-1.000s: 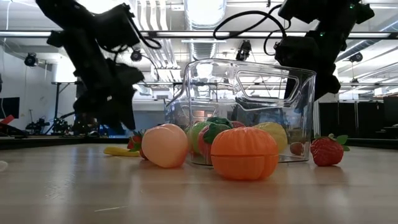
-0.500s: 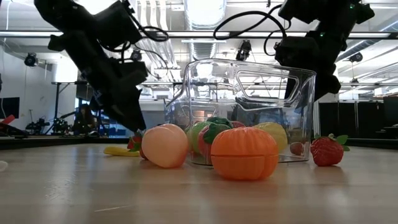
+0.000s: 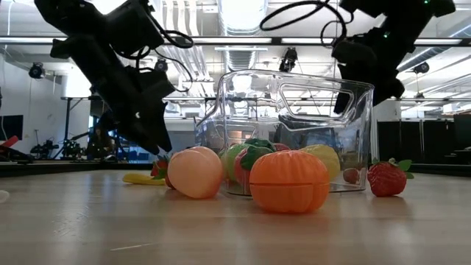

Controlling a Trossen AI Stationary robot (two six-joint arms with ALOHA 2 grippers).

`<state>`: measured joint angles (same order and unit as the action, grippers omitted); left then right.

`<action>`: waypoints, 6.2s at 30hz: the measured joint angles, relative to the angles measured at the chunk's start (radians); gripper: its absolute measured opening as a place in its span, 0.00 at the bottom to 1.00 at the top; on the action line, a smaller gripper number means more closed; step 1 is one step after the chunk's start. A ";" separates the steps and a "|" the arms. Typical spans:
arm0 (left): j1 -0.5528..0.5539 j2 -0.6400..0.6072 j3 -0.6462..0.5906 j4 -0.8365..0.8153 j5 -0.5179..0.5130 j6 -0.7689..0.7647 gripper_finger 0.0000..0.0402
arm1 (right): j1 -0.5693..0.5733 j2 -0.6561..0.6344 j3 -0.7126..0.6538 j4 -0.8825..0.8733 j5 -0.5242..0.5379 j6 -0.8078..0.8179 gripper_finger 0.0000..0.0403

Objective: Pick and placing Produce into tupperware
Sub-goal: Put the red strawberry into the transparent bin

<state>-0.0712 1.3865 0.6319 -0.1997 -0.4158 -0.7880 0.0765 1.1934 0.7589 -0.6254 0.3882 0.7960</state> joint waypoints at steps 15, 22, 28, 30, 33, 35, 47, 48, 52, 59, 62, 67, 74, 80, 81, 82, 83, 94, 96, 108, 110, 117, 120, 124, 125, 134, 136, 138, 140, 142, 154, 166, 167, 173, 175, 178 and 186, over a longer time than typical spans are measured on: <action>-0.004 0.000 0.001 -0.001 0.097 -0.045 0.48 | 0.000 -0.085 0.000 0.026 0.103 -0.175 0.59; -0.003 0.000 0.002 -0.084 0.092 -0.040 0.48 | -0.005 -0.079 -0.004 0.055 0.126 -0.263 0.59; -0.003 0.005 0.000 -0.164 -0.001 -0.034 0.48 | -0.017 -0.079 -0.002 0.064 0.144 -0.265 0.59; -0.003 0.005 0.000 -0.152 -0.064 -0.034 0.48 | -0.030 -0.079 -0.002 0.063 0.164 -0.266 0.59; -0.003 0.005 0.000 -0.125 -0.133 -0.034 0.48 | -0.064 -0.079 -0.002 0.063 0.170 -0.274 0.59; -0.003 0.005 0.000 -0.123 -0.147 -0.034 0.48 | -0.086 -0.080 -0.002 0.062 0.165 -0.274 0.59; -0.002 0.067 0.003 -0.036 -0.058 -0.014 0.48 | -0.158 -0.080 -0.001 0.062 0.155 -0.311 0.59; -0.002 0.079 0.006 -0.035 -0.033 -0.015 0.48 | -0.161 -0.080 -0.001 0.062 0.155 -0.311 0.59; -0.003 0.114 0.015 -0.009 -0.007 -0.017 0.48 | -0.163 -0.080 -0.001 0.062 0.155 -0.311 0.59; -0.001 0.167 0.021 0.013 -0.030 -0.016 0.48 | -0.162 -0.080 -0.001 0.061 0.155 -0.311 0.59; -0.001 0.182 0.026 0.013 -0.031 -0.016 0.48 | -0.162 -0.080 -0.001 0.061 0.155 -0.307 0.59; -0.001 0.168 0.033 0.010 -0.033 -0.013 0.48 | -0.162 -0.080 -0.002 0.056 0.155 -0.307 0.59; -0.001 0.150 0.030 0.008 -0.088 0.008 0.48 | -0.162 -0.080 -0.002 0.057 0.154 -0.307 0.59; 0.004 0.149 0.030 0.015 -0.091 0.008 0.48 | -0.162 -0.080 -0.002 0.058 0.154 -0.308 0.59; 0.006 0.149 0.030 0.015 -0.091 0.008 0.48 | -0.162 -0.080 -0.002 0.058 0.154 -0.308 0.59; 0.007 0.149 0.030 0.014 -0.094 0.009 0.48 | -0.162 -0.080 -0.002 0.058 0.154 -0.308 0.59; 0.008 0.149 0.030 0.015 -0.100 0.009 0.48 | -0.162 -0.080 -0.002 0.059 0.154 -0.308 0.59; 0.018 0.148 0.031 0.071 -0.124 0.010 0.48 | -0.162 -0.080 -0.003 0.059 0.154 -0.310 0.59; 0.018 0.148 0.032 0.087 -0.127 0.010 0.48 | -0.162 -0.080 -0.003 0.059 0.154 -0.310 0.59; 0.018 0.148 0.031 0.088 -0.132 0.010 0.48 | -0.162 -0.080 -0.003 0.058 0.155 -0.310 0.59; 0.019 0.148 0.036 0.087 -0.132 0.009 0.48 | -0.162 -0.080 -0.003 0.058 0.154 -0.310 0.59; 0.019 0.148 0.040 0.139 -0.129 0.005 0.48 | -0.162 -0.080 -0.003 0.059 0.154 -0.310 0.59; 0.019 0.148 0.040 0.139 -0.116 -0.067 0.48 | -0.162 -0.080 -0.003 0.059 0.155 -0.310 0.59; 0.019 0.148 0.036 0.139 -0.113 -0.121 0.48 | -0.162 -0.080 -0.003 0.059 0.154 -0.310 0.59; 0.019 0.148 0.035 0.139 -0.113 -0.120 0.48 | -0.162 -0.080 -0.003 0.059 0.155 -0.308 0.59; 0.022 0.148 0.030 0.089 -0.112 -0.203 0.49 | -0.162 -0.080 -0.003 0.060 0.154 -0.307 0.59; 0.024 0.148 0.029 0.081 -0.111 -0.274 0.51 | -0.162 -0.080 -0.003 0.060 0.155 -0.307 0.59; 0.026 0.142 0.029 0.079 -0.110 -0.331 0.53 | -0.162 -0.080 -0.004 0.059 0.155 -0.307 0.59; 0.026 0.135 0.030 0.081 -0.110 -0.373 0.56 | -0.162 -0.080 -0.004 0.060 0.155 -0.307 0.59; 0.026 0.127 0.029 0.075 -0.109 -0.394 0.58 | -0.162 -0.080 -0.007 0.059 0.155 -0.308 0.59; 0.043 0.102 0.029 -0.011 0.024 -0.499 0.62 | -0.162 -0.080 -0.009 0.058 0.155 -0.311 0.59; 0.073 0.108 0.035 -0.037 0.067 -0.426 0.62 | -0.163 -0.080 -0.010 0.057 0.155 -0.329 0.59; 0.071 0.109 0.034 -0.037 0.069 -0.416 0.62 | -0.163 -0.080 -0.010 0.057 0.155 -0.329 0.59; 0.074 0.118 0.035 -0.053 0.066 -0.385 0.62 | -0.163 -0.080 -0.010 0.057 0.155 -0.329 0.59; 0.078 0.119 0.035 -0.055 0.065 -0.412 0.62 | -0.162 -0.079 -0.010 0.057 0.155 -0.329 0.59; 0.086 0.120 0.035 -0.055 0.062 -0.475 0.62 | -0.163 -0.080 -0.010 0.057 0.155 -0.329 0.59; 0.111 0.120 0.042 -0.056 0.061 -0.692 0.62 | -0.167 -0.080 -0.010 0.058 0.154 -0.334 0.59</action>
<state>0.0395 1.5066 0.6743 -0.2552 -0.3546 -1.4800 -0.0908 1.1139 0.7494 -0.5678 0.5425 0.4618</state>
